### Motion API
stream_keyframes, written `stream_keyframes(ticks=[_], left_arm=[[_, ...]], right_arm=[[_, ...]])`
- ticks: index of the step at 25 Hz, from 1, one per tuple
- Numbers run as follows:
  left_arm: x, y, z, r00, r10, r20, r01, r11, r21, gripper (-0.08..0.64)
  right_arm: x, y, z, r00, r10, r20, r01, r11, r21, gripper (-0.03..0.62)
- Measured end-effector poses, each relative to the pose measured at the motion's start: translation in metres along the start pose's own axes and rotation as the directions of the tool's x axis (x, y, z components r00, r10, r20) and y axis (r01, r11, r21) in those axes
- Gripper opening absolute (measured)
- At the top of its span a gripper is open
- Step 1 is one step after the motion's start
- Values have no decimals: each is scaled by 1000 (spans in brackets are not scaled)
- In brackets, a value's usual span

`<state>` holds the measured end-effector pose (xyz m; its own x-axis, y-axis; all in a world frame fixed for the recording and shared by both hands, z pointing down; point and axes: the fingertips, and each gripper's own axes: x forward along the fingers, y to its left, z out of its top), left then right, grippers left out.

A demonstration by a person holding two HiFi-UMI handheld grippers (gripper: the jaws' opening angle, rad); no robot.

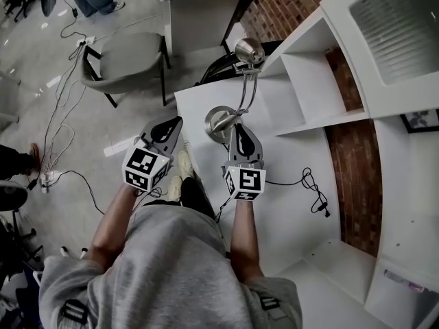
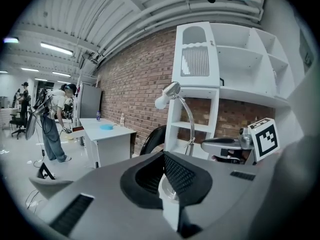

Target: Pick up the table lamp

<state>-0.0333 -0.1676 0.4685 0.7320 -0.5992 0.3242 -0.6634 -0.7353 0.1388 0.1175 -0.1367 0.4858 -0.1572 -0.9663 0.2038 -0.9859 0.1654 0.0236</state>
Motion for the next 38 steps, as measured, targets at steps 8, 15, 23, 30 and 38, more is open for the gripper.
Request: stream_keyframes(ticks=[8, 15, 23, 30, 38], left_arm=[[10, 11, -4, 999, 31, -22, -31, 999, -6, 4], [15, 19, -1, 999, 45, -28, -45, 999, 6, 3], [17, 35, 0, 997, 78, -28, -78, 997, -7, 3], [19, 45, -1, 996, 88, -33, -88, 996, -12, 3], [19, 58, -4, 994, 100, -54, -101, 995, -13, 3]], right_arm=[[19, -6, -13, 999, 34, -12, -33, 999, 26, 175], [35, -13, -21, 999, 34, -19, -33, 998, 44, 215], [56, -13, -25, 998, 55, -23, -54, 998, 39, 216], [68, -11, -27, 997, 66, -32, -64, 997, 47, 216], [86, -9, -30, 996, 77, -45, -75, 996, 46, 216]])
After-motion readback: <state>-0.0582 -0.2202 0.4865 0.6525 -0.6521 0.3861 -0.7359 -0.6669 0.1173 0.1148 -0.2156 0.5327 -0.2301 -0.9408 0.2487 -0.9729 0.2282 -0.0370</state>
